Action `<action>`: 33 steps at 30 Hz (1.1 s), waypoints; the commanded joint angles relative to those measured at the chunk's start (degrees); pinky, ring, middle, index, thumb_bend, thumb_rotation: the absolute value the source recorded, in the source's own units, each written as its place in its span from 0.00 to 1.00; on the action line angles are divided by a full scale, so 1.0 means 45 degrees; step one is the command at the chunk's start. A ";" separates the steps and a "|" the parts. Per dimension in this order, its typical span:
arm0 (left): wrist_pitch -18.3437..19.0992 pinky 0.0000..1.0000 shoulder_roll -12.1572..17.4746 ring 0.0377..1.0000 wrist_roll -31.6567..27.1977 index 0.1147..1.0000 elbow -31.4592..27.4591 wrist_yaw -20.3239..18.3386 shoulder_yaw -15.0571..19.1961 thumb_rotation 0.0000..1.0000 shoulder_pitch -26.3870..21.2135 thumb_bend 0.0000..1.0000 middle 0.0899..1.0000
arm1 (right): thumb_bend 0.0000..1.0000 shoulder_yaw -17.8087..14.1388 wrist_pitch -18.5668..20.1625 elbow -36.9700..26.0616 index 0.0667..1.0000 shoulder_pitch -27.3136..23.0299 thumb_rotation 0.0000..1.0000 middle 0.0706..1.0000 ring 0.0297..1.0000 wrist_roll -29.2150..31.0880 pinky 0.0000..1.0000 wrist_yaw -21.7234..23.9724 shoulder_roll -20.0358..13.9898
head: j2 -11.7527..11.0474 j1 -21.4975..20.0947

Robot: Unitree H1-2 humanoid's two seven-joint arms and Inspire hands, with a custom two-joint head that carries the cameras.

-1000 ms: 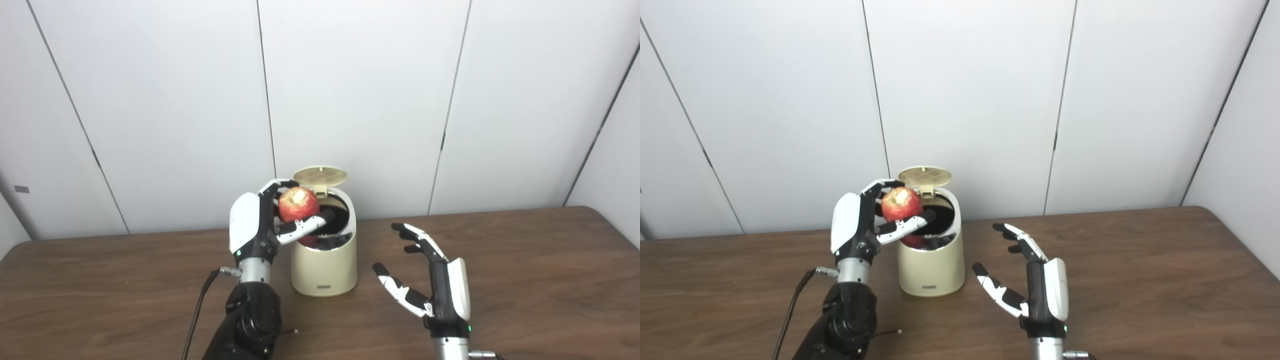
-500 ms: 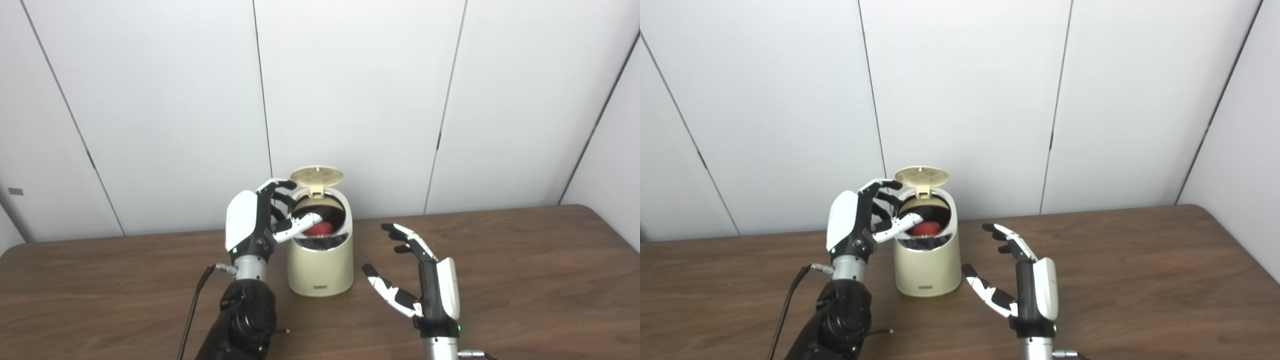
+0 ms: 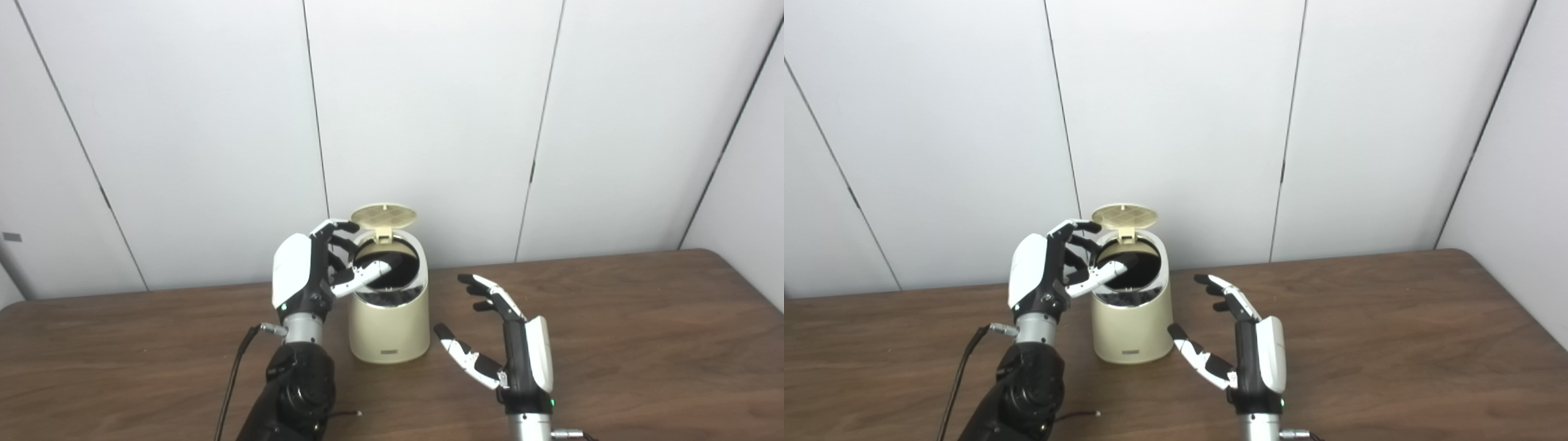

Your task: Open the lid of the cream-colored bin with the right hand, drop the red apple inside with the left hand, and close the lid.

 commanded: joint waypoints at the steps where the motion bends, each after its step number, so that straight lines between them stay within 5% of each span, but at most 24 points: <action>1: 0.0511 0.54 -0.0136 0.65 -0.0474 0.74 0.0229 -0.1220 -0.0080 0.50 0.0441 1.00 0.70 | 0.33 0.0035 -0.0233 0.0092 0.71 0.0227 0.31 0.74 0.72 0.0074 0.61 -0.0146 0.0272 | 0.0009 -0.0016; 6: 0.0078 0.41 -0.0050 0.51 -0.1445 0.72 -0.1130 -0.1580 0.0399 0.53 0.1106 1.00 0.68 | 0.33 -0.0003 -0.0177 0.0066 0.71 0.0242 0.30 0.74 0.72 0.0038 0.61 -0.0147 0.0196 | 0.0010 0.0100; 9: -0.0759 0.51 -0.0166 0.59 -0.2875 0.67 -0.2085 -0.1938 0.1071 0.47 0.1723 1.00 0.64 | 0.32 -0.0050 -0.0143 0.0106 0.70 0.0230 0.29 0.74 0.72 0.0049 0.60 -0.0126 0.0146 | -0.0021 0.0160; 18: -0.1813 0.59 -0.0062 0.64 -0.7200 0.64 -0.3951 -0.4213 0.2337 0.24 0.3061 1.00 0.61 | 0.31 -0.0148 -0.0325 0.0373 0.70 0.0159 0.27 0.74 0.71 0.0127 0.60 -0.0128 -0.0028 | -0.0129 0.0364; 22: -0.3104 0.67 -0.0018 0.69 -0.7054 0.64 -0.3995 -0.3766 0.2840 0.45 0.3367 0.84 0.63 | 0.31 -0.0152 -0.0482 0.0534 0.70 0.0137 0.26 0.74 0.72 0.0201 0.60 -0.0151 -0.0095 | -0.0190 0.0415; 24: -0.4098 0.72 0.0007 0.72 -0.7360 0.66 -0.3781 -0.3767 0.3187 0.54 0.3360 0.68 0.65 | 0.31 -0.0160 -0.0498 0.0564 0.70 0.0147 0.26 0.74 0.72 0.0319 0.61 -0.0101 -0.0089 | -0.0203 0.0429; 28: -0.5568 0.73 0.0057 0.74 -0.8067 0.71 -0.3338 -0.4031 0.3677 0.63 0.3284 0.54 0.69 | 0.31 -0.0168 -0.0385 0.0484 0.70 0.0194 0.28 0.74 0.73 0.0367 0.62 0.0005 -0.0139 | -0.0215 0.0467; 33: -0.6151 0.70 0.0185 0.74 -0.8722 0.72 -0.3307 -0.4236 0.4032 0.74 0.3365 0.37 0.73 | 0.30 -0.0212 -0.0741 0.0676 0.72 0.0106 0.26 0.75 0.72 0.0236 0.61 -0.0127 -0.0482 | -0.0261 0.0614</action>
